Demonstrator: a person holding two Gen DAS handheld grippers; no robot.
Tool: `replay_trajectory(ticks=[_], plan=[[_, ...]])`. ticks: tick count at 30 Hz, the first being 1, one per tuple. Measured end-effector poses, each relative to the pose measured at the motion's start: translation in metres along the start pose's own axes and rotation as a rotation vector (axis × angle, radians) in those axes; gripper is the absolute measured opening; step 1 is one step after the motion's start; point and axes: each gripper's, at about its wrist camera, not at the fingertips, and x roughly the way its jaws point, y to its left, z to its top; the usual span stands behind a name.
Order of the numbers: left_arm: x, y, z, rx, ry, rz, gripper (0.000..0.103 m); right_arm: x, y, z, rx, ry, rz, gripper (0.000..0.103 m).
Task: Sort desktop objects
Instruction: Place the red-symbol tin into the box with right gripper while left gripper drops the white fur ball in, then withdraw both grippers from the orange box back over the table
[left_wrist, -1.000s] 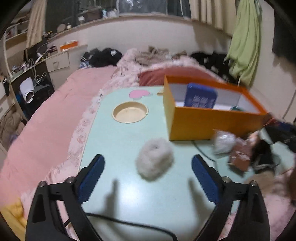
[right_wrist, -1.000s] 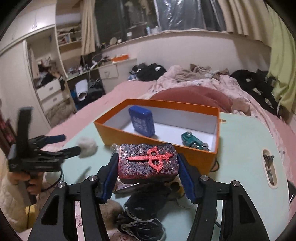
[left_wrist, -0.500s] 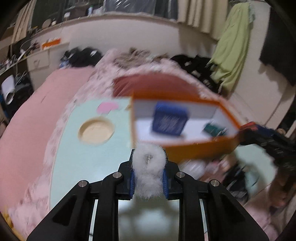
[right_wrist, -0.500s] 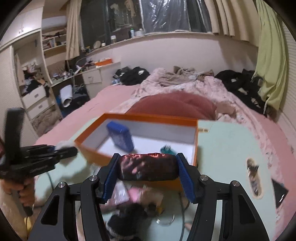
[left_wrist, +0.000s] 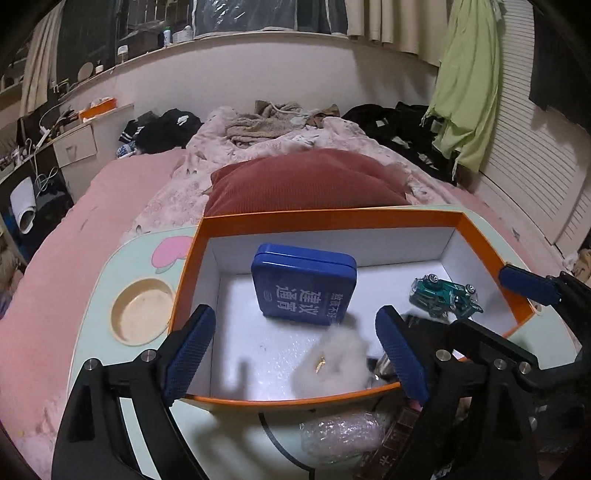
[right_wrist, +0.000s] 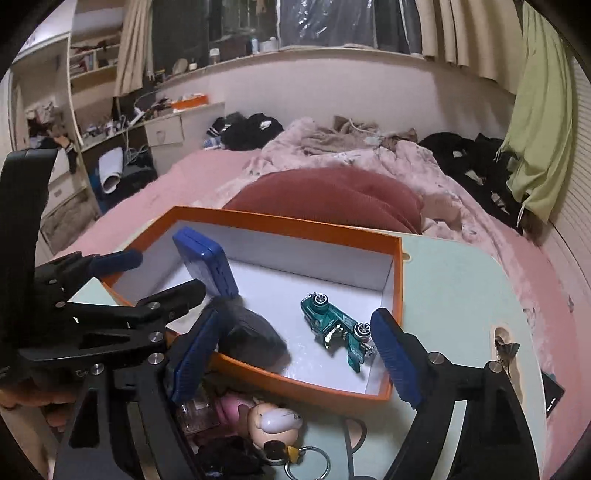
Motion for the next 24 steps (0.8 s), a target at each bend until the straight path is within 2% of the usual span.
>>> replay_trajectory(ticks=[3, 7, 10, 13, 16, 18, 22, 23, 24], plan=[[-0.002, 0.002, 0.002, -0.001, 0.009, -0.019, 0.088, -0.003, -0.002, 0.001, 0.001, 0.0, 0.004, 0.083], [-0.039, 0.013, -0.01, -0.047, -0.1, -0.096, 0.088, -0.033, -0.007, 0.0, 0.025, -0.074, 0.046, 0.083], [-0.062, 0.017, -0.018, -0.041, -0.117, -0.125, 0.088, -0.061, -0.01, -0.008, 0.026, -0.111, 0.066, 0.083], [-0.076, 0.023, -0.035, -0.022, -0.081, -0.146, 0.088, -0.076, -0.011, -0.026, 0.001, -0.094, 0.048, 0.083], [-0.079, 0.029, -0.059, -0.001, -0.016, -0.114, 0.088, -0.081, -0.009, -0.053, -0.044, -0.051, -0.015, 0.083], [-0.075, 0.031, -0.075, 0.005, 0.026, -0.091, 0.088, -0.077, -0.01, -0.072, -0.063, 0.0, -0.045, 0.083], [-0.057, 0.031, -0.102, 0.016, 0.118, -0.095, 0.088, -0.056, -0.02, -0.096, 0.0, 0.111, -0.04, 0.083], [-0.053, 0.027, -0.105, 0.047, 0.108, -0.044, 0.092, -0.048, -0.021, -0.101, 0.013, 0.139, -0.039, 0.083], [-0.052, 0.024, -0.108, 0.057, 0.107, -0.027, 0.098, -0.044, -0.02, -0.103, 0.01, 0.135, -0.06, 0.084]])
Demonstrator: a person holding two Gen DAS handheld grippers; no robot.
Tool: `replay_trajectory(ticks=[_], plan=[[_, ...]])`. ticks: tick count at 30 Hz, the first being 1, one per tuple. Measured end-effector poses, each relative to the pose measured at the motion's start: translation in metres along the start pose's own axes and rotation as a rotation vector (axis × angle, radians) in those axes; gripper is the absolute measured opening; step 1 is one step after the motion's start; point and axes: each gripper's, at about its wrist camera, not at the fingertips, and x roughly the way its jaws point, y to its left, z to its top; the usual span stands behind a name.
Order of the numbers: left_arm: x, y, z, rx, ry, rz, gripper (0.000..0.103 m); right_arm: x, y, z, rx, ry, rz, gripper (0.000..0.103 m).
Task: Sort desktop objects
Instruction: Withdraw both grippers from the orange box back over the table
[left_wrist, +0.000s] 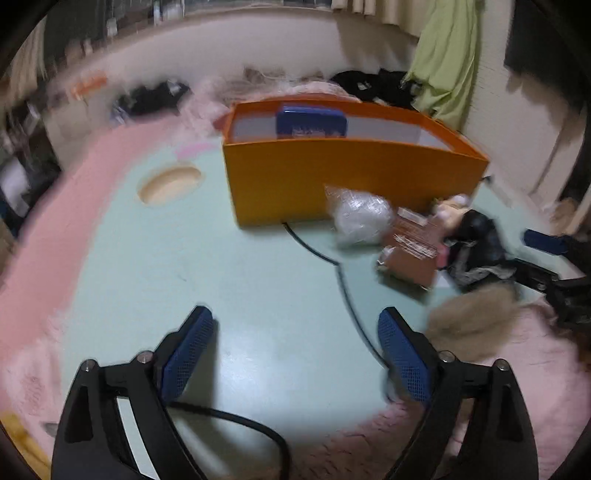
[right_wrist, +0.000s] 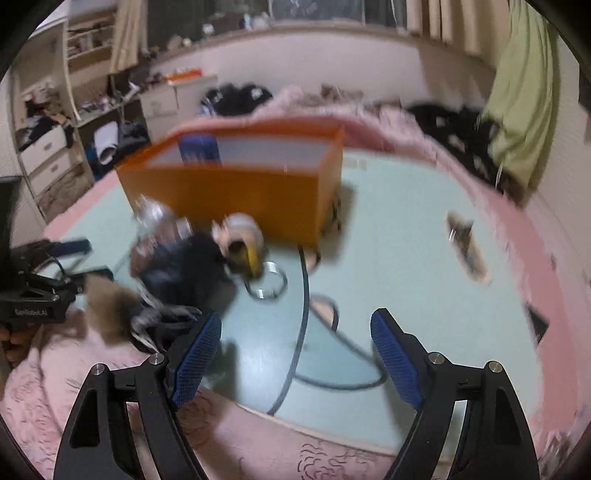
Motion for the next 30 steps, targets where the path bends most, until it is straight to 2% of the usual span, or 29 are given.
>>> replay_trajectory(ticks=[1, 4, 13, 22, 25, 30], plan=[[0.001, -0.001, 0.0, -0.004, 0.006, -0.013, 0.102, 0.001, 0.002, -0.002, -0.007, -0.01, -0.019, 0.09], [0.001, -0.002, 0.001, -0.001, -0.01, -0.013, 0.103, 0.004, 0.0, -0.002, -0.008, 0.003, -0.008, 0.103], [-0.001, -0.002, -0.005, 0.021, -0.038, -0.033, 0.103, 0.002, 0.005, -0.005, -0.005, -0.007, -0.008, 0.103], [0.0, -0.002, -0.009, 0.006, -0.045, -0.021, 0.103, -0.004, 0.002, -0.007, 0.017, -0.028, -0.01, 0.103], [0.0, -0.002, -0.01, 0.007, -0.045, -0.021, 0.103, -0.01, -0.006, -0.009, 0.056, -0.064, 0.031, 0.103], [0.0, -0.001, -0.01, 0.007, -0.045, -0.021, 0.103, -0.033, -0.015, -0.01, 0.105, -0.172, 0.07, 0.1]])
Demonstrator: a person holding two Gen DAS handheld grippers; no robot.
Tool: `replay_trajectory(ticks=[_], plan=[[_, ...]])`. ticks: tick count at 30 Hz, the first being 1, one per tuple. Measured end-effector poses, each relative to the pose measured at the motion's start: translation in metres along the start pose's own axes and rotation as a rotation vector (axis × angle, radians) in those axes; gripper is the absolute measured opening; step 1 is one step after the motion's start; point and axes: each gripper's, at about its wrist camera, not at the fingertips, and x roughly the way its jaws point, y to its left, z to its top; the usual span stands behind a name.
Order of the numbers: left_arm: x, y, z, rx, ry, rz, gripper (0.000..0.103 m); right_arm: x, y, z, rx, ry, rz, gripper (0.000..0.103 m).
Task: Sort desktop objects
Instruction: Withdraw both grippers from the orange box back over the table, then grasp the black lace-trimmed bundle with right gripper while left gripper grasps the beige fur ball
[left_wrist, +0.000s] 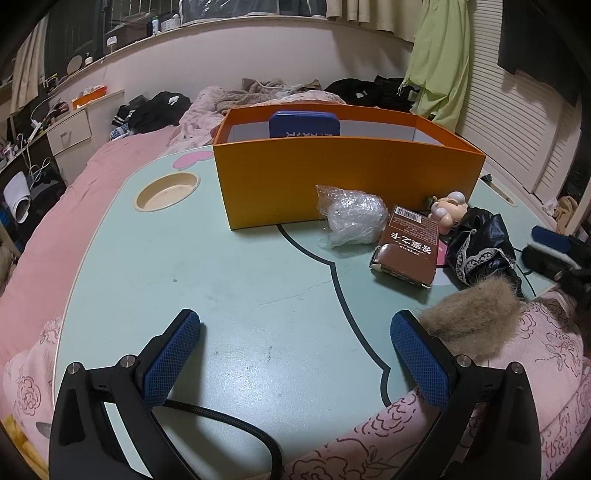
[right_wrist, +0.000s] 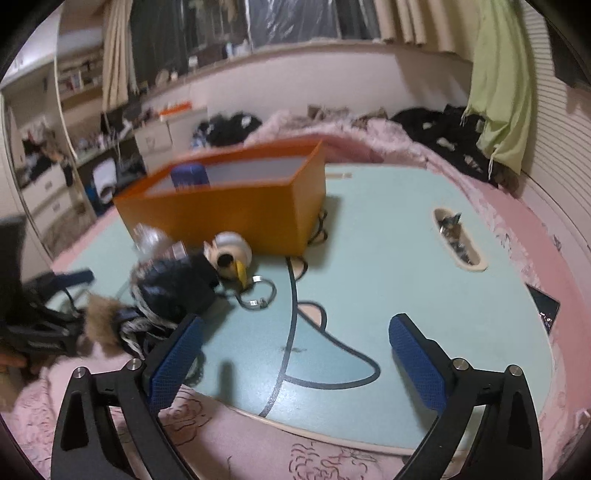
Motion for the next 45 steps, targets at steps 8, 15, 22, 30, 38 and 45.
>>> replay_trajectory(ticks=[8, 15, 22, 30, 38, 45], plan=[[0.0, 0.0, 0.0, 0.001, 0.0, -0.001, 0.103, 0.0, 0.052, 0.025, -0.152, 0.068, 0.121, 0.096], [-0.001, 0.0, 0.0, -0.003, -0.001, 0.003, 0.103, 0.038, 0.073, 0.005, -0.239, 0.25, 0.192, 0.04], [-0.004, 0.003, 0.0, -0.02, -0.007, 0.017, 0.103, 0.015, 0.045, 0.001, -0.117, 0.102, 0.2, 0.024], [-0.039, 0.013, 0.003, -0.112, -0.136, -0.196, 0.103, -0.013, 0.034, 0.008, -0.069, -0.053, 0.19, 0.022], [-0.012, -0.044, 0.019, 0.033, 0.083, -0.328, 0.075, -0.021, 0.027, 0.01, -0.032, -0.093, 0.198, 0.022], [-0.008, -0.049, 0.024, 0.065, 0.074, -0.319, 0.044, -0.023, 0.032, 0.016, -0.064, -0.097, 0.176, 0.022]])
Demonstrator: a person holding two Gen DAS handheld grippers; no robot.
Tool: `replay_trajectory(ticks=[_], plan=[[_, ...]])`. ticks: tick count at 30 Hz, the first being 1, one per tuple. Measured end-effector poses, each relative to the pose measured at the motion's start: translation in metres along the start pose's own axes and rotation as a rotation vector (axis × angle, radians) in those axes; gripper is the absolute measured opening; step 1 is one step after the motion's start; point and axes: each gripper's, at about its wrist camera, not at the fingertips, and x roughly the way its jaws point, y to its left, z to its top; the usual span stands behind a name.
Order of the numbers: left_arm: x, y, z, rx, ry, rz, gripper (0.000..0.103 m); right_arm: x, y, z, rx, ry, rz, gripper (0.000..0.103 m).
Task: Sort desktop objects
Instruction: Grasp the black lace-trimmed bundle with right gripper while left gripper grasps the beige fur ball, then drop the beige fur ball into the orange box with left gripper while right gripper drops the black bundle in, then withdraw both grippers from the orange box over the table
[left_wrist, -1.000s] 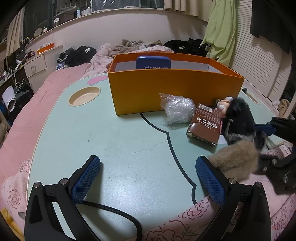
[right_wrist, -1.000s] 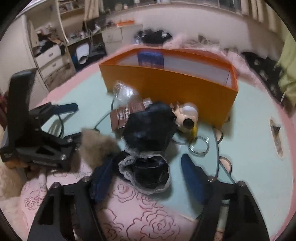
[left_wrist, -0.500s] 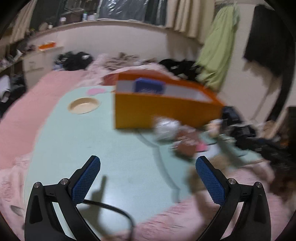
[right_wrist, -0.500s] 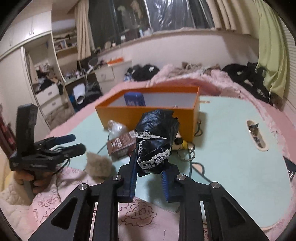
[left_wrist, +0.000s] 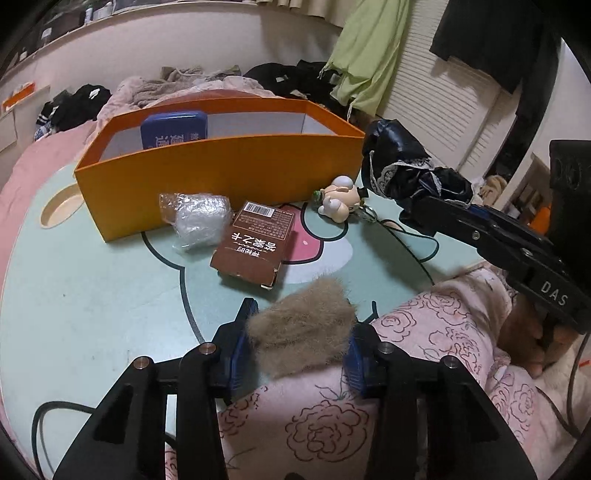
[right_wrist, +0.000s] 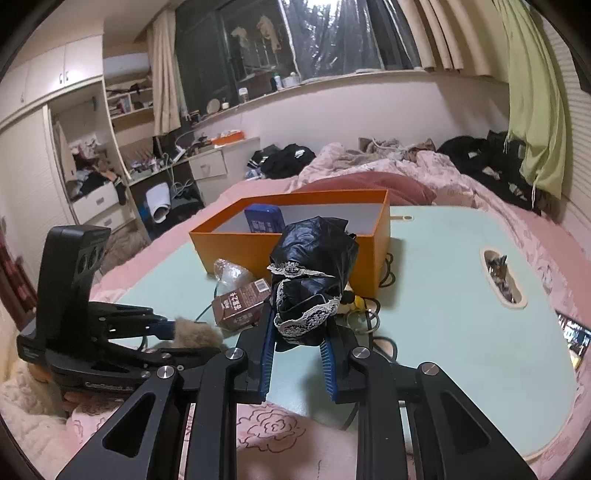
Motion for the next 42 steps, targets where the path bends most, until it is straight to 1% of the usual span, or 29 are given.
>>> replay_trajectory(ticks=[2, 5, 9, 11, 12, 13, 14, 15, 16, 17, 18, 19, 20, 21, 22, 23, 24, 26, 28, 30, 32, 34, 37, 40, 42], plan=[[-0.004, 0.002, 0.001, -0.008, -0.022, 0.006, 0.044, 0.001, 0.001, 0.006, -0.013, -0.007, -0.006, 0.022], [-0.015, 0.001, 0.006, 0.002, -0.07, 0.036, 0.044, 0.004, 0.003, 0.025, -0.032, -0.023, -0.018, 0.022], [-0.03, 0.01, 0.04, -0.017, -0.14, 0.058, 0.044, 0.023, -0.002, 0.06, 0.015, -0.042, 0.017, 0.022], [-0.036, 0.014, 0.061, -0.033, -0.188, 0.062, 0.044, 0.036, -0.004, 0.077, 0.022, -0.054, 0.001, 0.022], [-0.035, 0.018, 0.073, -0.046, -0.214, 0.062, 0.045, 0.043, -0.006, 0.083, 0.033, -0.048, -0.004, 0.026], [-0.032, 0.023, 0.084, -0.068, -0.233, 0.067, 0.047, 0.052, -0.009, 0.088, 0.05, -0.034, -0.006, 0.042], [-0.025, 0.032, 0.094, -0.099, -0.235, 0.082, 0.063, 0.064, -0.014, 0.092, 0.079, -0.012, -0.029, 0.055], [-0.018, 0.04, 0.097, -0.129, -0.221, 0.107, 0.082, 0.07, -0.019, 0.093, 0.1, -0.004, -0.06, 0.06], [-0.006, 0.053, 0.101, -0.19, -0.191, 0.158, 0.088, 0.079, -0.024, 0.091, 0.122, 0.017, -0.071, 0.069], [0.004, 0.062, 0.101, -0.237, -0.157, 0.187, 0.089, 0.088, -0.03, 0.087, 0.145, 0.051, -0.058, 0.071], [0.014, 0.069, 0.101, -0.252, -0.135, 0.19, 0.089, 0.095, -0.034, 0.081, 0.172, 0.089, -0.034, 0.072], [0.016, 0.067, 0.101, -0.217, -0.145, 0.193, 0.089, 0.094, -0.032, 0.078, 0.158, 0.067, -0.018, 0.071], [0.019, 0.06, 0.1, -0.157, -0.153, 0.23, 0.09, 0.093, -0.026, 0.074, 0.129, 0.06, -0.036, 0.071], [0.021, 0.053, 0.098, -0.123, -0.146, 0.267, 0.091, 0.093, -0.019, 0.072, 0.091, 0.067, -0.063, 0.071], [0.021, 0.048, 0.097, -0.105, -0.164, 0.296, 0.091, 0.094, -0.014, 0.071, 0.066, 0.075, -0.074, 0.071], [0.02, 0.049, 0.096, -0.127, -0.176, 0.305, 0.092, 0.095, -0.013, 0.07, 0.059, 0.078, -0.072, 0.072], [0.019, 0.049, 0.096, -0.128, -0.182, 0.311, 0.092, 0.095, -0.013, 0.069, 0.057, 0.078, -0.07, 0.072], [0.019, 0.051, 0.098, -0.125, -0.172, 0.295, 0.092, 0.094, -0.015, 0.068, 0.064, 0.072, -0.067, 0.072], [0.011, 0.054, 0.098, -0.147, -0.177, 0.255, 0.092, 0.087, -0.018, 0.067, 0.074, 0.045, -0.08, 0.072], [-0.006, 0.056, 0.093, -0.178, -0.237, 0.21, 0.092, 0.074, -0.021, 0.071, 0.075, -0.002, -0.075, 0.072], [-0.02, 0.053, 0.085, -0.175, -0.293, 0.187, 0.092, 0.058, -0.019, 0.07, 0.062, -0.03, -0.065, 0.073], [-0.033, 0.047, 0.077, -0.156, -0.313, 0.183, 0.092, 0.049, -0.015, 0.067, 0.042, -0.022, -0.071, 0.08], [-0.043, 0.039, 0.06, -0.128, -0.27, 0.184, 0.092, 0.041, -0.009, 0.05, -0.008, 0.027, -0.099, 0.082], [-0.041, 0.032, 0.039, -0.099, -0.207, 0.196, 0.092, 0.041, -0.006, 0.028, -0.045, 0.098, -0.137, 0.083], [-0.034, 0.029, 0.023, -0.091, -0.162, 0.212, 0.092, 0.043, -0.007, 0.013, -0.053, 0.152, -0.159, 0.086]])
